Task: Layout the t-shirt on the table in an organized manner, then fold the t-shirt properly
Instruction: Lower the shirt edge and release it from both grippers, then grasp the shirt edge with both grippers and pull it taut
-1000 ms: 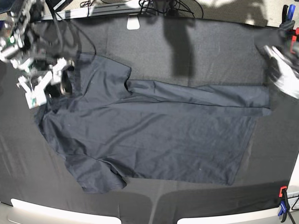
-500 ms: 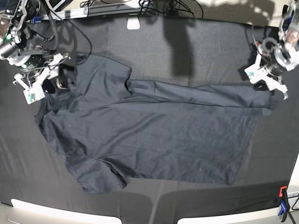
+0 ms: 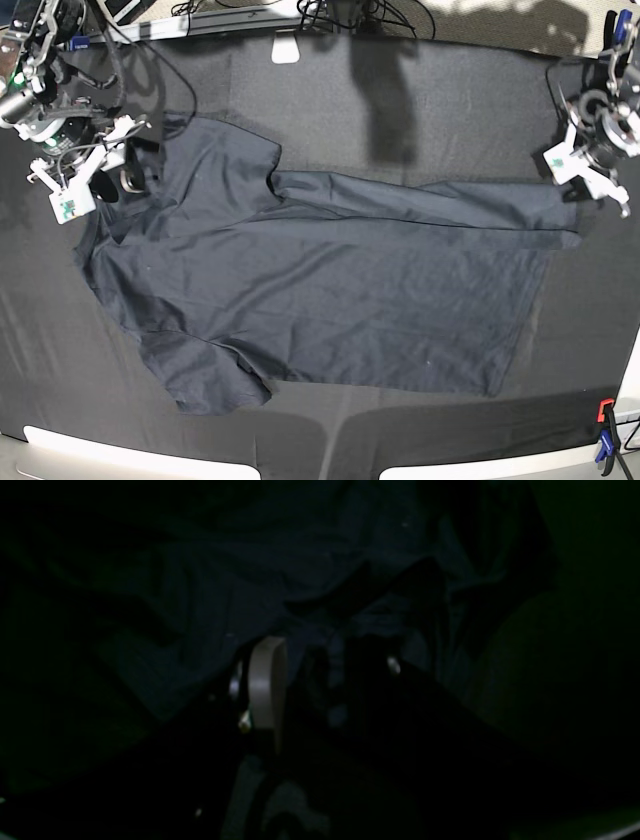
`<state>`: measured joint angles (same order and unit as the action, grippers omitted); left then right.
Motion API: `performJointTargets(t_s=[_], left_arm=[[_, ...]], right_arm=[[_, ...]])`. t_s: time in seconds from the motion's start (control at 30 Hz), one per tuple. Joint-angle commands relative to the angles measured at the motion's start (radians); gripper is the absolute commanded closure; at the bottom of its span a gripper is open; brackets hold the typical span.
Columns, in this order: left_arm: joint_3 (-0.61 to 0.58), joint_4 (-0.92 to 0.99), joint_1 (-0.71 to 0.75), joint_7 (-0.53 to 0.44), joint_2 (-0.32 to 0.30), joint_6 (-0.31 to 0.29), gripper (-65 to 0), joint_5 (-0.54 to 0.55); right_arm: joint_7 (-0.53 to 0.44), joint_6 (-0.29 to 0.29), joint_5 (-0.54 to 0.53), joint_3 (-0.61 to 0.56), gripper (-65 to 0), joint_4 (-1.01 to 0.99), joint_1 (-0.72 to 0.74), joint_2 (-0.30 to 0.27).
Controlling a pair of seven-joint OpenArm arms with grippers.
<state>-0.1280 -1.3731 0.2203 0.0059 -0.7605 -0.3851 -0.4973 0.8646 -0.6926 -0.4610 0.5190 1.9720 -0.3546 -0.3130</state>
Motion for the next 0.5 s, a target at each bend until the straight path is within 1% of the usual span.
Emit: performJointTargets(t_s=[0.0, 0.13, 0.2, 0.37, 0.47], left_arm=[[0.007, 0.005, -0.010, 0.011, -0.014, 0.001, -20.2, -0.004], [0.007, 0.018, -0.010, 0.007, -0.001, 0.001, -20.2, -0.003], [0.007, 0.023, -0.011, 0.008, -0.002, 0.002, -19.0, -0.003], [0.007, 0.027, -0.013, 0.008, -0.002, 0.001, -8.5, 0.000], [0.007, 0.027, -0.013, 0.008, -0.002, 0.001, -3.6, 0.000]], right_arm=[[-0.026, -0.006, -0.011, 0.006, -24.1, 0.018, 0.005, -0.014], [-0.026, -0.006, -0.011, 0.006, -24.1, 0.018, 0.005, -0.014], [-0.026, -0.006, -0.011, 0.006, -24.1, 0.018, 0.005, -0.014], [-0.011, -0.006, -0.011, 0.006, -24.1, 0.018, 0.005, -0.014], [-0.011, -0.006, -0.031, 0.006, -24.1, 0.018, 0.005, -0.014]])
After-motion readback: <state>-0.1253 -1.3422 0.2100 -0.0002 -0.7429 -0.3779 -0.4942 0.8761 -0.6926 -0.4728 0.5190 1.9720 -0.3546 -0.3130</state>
